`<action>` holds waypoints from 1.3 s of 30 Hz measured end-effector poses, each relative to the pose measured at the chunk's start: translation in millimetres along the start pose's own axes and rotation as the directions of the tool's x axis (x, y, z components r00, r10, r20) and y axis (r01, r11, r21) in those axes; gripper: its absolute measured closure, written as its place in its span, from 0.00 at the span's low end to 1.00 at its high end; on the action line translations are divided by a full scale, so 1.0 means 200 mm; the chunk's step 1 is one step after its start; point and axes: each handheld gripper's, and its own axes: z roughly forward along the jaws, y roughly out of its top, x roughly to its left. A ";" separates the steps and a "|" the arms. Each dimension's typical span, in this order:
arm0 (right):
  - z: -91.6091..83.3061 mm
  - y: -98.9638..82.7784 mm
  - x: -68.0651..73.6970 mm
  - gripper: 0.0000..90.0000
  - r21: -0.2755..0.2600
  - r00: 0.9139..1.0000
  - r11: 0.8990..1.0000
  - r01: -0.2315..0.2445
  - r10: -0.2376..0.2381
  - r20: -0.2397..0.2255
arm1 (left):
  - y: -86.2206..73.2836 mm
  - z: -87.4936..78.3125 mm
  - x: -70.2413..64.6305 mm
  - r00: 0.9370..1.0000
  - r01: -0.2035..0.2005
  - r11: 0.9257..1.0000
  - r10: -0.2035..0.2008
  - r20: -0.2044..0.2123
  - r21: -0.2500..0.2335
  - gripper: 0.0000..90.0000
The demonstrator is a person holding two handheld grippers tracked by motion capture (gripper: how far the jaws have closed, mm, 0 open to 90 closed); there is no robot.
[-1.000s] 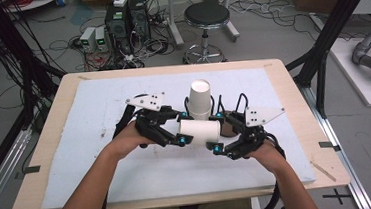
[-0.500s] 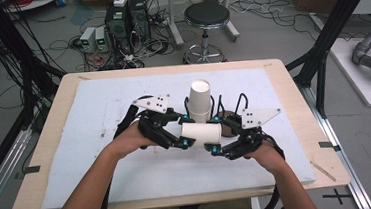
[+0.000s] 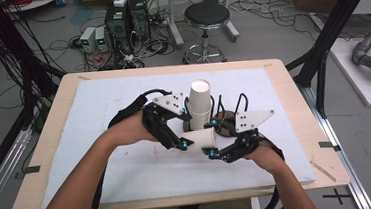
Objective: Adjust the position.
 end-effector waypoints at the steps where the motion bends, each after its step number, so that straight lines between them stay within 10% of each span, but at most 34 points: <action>1: 0.00 0.00 0.00 0.29 0.000 1.000 1.000 0.000 0.000 0.000 | 0.00 0.00 0.00 1.000 0.000 1.000 0.000 0.000 0.000 0.23; 11: 0.00 0.00 -0.01 0.29 0.010 1.000 1.000 0.001 -0.001 0.003 | 0.00 -0.03 0.00 0.998 0.023 1.000 -0.023 0.051 -0.003 0.25; 22: 0.00 0.00 0.00 0.29 0.008 1.000 1.000 0.005 -0.005 0.007 | -0.01 0.14 -0.02 0.994 0.016 0.989 -0.031 0.101 0.150 0.25; 39: 0.00 0.00 0.00 0.26 -0.011 1.000 1.000 -0.016 0.016 -0.017 | -0.12 0.18 0.00 0.989 0.052 0.997 -0.058 0.138 0.050 0.37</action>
